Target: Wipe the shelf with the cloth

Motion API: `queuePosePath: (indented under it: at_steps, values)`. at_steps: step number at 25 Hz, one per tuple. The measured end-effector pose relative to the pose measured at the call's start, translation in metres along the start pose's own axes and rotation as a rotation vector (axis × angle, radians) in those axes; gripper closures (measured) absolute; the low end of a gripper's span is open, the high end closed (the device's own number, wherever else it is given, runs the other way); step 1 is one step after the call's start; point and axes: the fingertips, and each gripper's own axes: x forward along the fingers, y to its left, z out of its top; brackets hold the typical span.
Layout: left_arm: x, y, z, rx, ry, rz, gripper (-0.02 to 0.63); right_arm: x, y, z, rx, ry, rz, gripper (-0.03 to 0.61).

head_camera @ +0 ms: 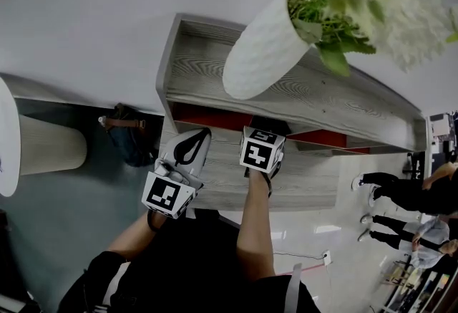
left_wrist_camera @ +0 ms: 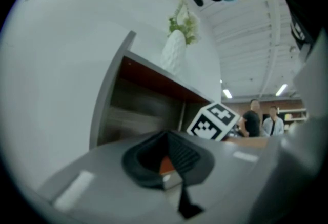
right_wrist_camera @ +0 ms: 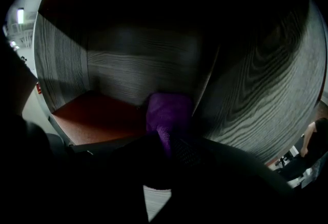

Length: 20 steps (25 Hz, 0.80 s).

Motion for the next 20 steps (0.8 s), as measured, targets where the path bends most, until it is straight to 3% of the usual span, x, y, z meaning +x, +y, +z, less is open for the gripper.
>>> queuePosePath:
  at_steps: [20]
  values:
    - [-0.015,0.002,0.0,-0.007,-0.01,0.047,0.611,0.013,0.021,0.018,-0.006,-0.021,0.095,0.511]
